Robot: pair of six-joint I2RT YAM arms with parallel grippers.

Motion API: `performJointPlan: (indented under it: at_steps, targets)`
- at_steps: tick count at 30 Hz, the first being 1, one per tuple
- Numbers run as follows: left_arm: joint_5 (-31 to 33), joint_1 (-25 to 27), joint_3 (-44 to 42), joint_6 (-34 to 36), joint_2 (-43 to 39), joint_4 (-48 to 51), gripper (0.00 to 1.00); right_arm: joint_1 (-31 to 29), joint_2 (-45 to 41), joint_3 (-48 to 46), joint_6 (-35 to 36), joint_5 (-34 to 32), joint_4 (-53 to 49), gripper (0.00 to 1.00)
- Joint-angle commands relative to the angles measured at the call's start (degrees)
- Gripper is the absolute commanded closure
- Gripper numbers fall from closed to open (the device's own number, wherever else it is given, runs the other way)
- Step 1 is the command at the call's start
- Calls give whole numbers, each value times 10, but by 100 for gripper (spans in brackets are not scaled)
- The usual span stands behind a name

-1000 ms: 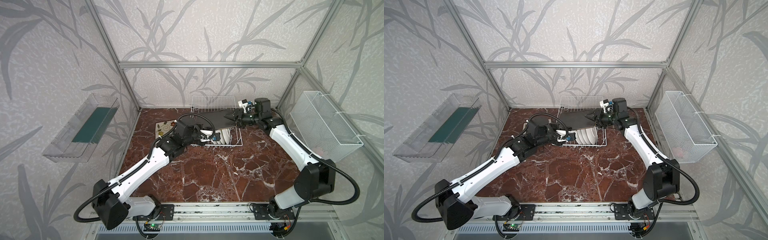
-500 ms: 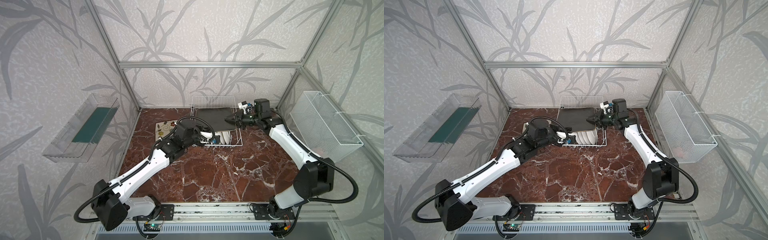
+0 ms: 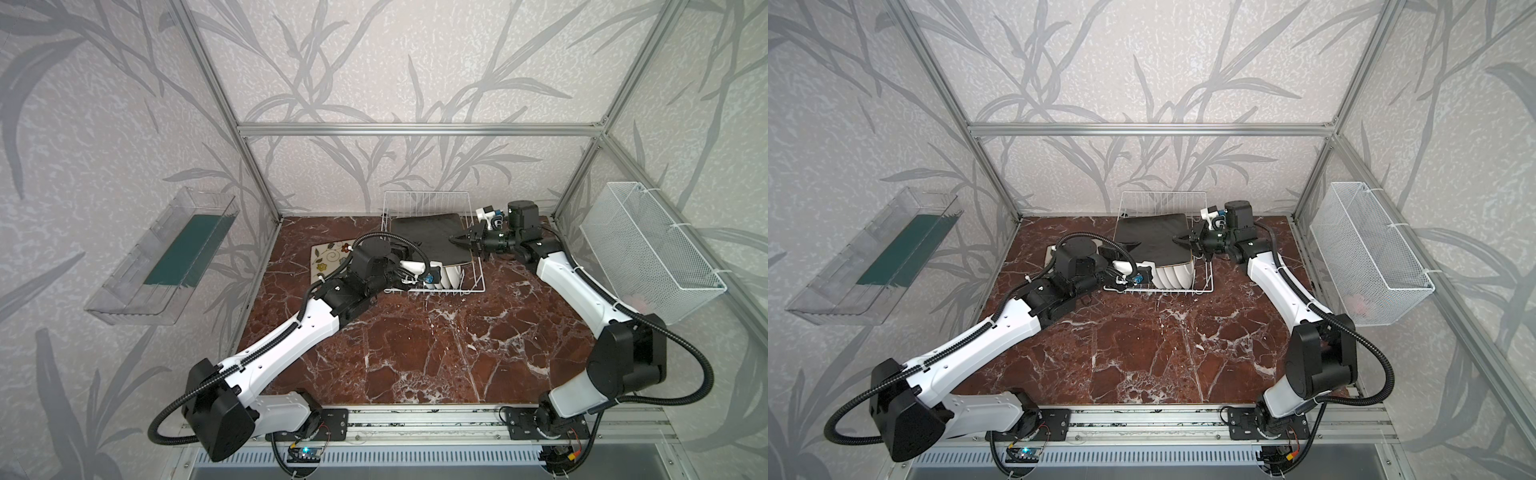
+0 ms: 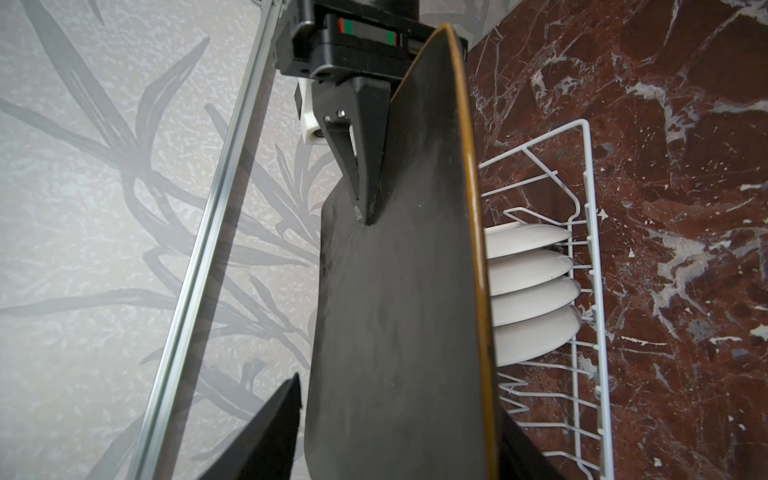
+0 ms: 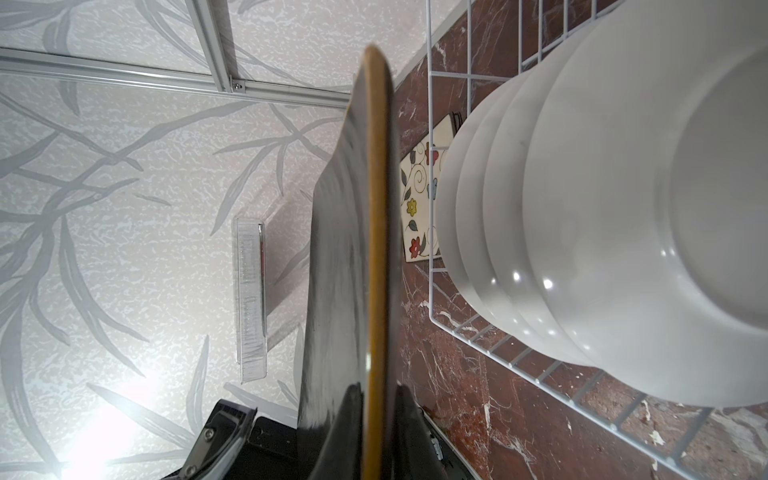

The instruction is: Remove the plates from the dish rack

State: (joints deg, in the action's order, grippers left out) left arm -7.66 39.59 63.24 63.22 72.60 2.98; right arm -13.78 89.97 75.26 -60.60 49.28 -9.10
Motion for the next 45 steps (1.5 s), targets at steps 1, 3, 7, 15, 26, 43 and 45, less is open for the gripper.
performJointPlan:
  at_steps: [1, 3, 7, 15, 26, 43, 45]
  targets:
    - [-1, -3, 11, -27, -21, -84, 22, 13, -27, -11, -39, 28, 128, 100]
    - [-1, -3, 13, -34, -22, -73, 1, 23, -26, -23, -71, 34, 174, 100]
    - [5, -8, 26, -58, -28, -34, 1, 36, -30, -27, -89, 30, 201, 100]
    - [-14, -65, 38, -232, -69, -27, 1, 46, -37, -23, -87, 24, 214, 100]
    - [-66, -158, 189, -603, -61, 146, 1, 53, -51, -38, -64, 24, 257, 100]
    - [-291, -225, 255, -889, 74, 271, 1, 52, -85, -83, -15, 11, 313, 100]
    - [-315, -225, 233, -924, 82, 236, 1, 52, -84, -86, -13, 12, 320, 100]
